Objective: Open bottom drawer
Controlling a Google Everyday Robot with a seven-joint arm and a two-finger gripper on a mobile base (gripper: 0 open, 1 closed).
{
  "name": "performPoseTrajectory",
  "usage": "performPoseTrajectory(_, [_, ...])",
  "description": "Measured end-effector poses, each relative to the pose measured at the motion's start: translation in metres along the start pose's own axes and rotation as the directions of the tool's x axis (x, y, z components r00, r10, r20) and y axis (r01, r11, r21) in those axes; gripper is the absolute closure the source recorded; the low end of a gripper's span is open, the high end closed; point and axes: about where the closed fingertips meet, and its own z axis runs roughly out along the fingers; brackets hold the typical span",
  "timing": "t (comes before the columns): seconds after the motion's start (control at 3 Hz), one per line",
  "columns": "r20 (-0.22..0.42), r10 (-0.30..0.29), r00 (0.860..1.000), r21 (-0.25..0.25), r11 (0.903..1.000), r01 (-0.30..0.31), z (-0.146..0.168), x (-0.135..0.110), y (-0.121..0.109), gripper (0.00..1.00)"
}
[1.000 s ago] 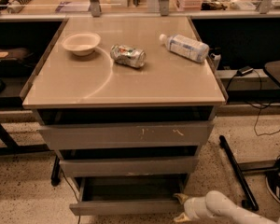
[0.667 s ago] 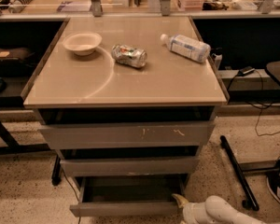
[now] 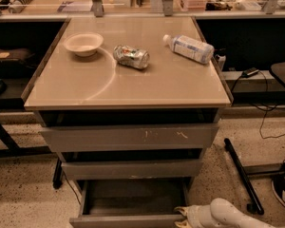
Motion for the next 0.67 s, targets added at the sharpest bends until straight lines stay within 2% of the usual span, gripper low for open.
performPoseTrajectory(0.33, [0.000,0.000,1.000,0.000,1.0000,0.000,-0.0042,-0.0031,-0.0011,1.00])
performPoseTrajectory(0.67, [0.000,0.000,1.000,0.000,1.0000,0.000,-0.0042,-0.0032,-0.0011,0.81])
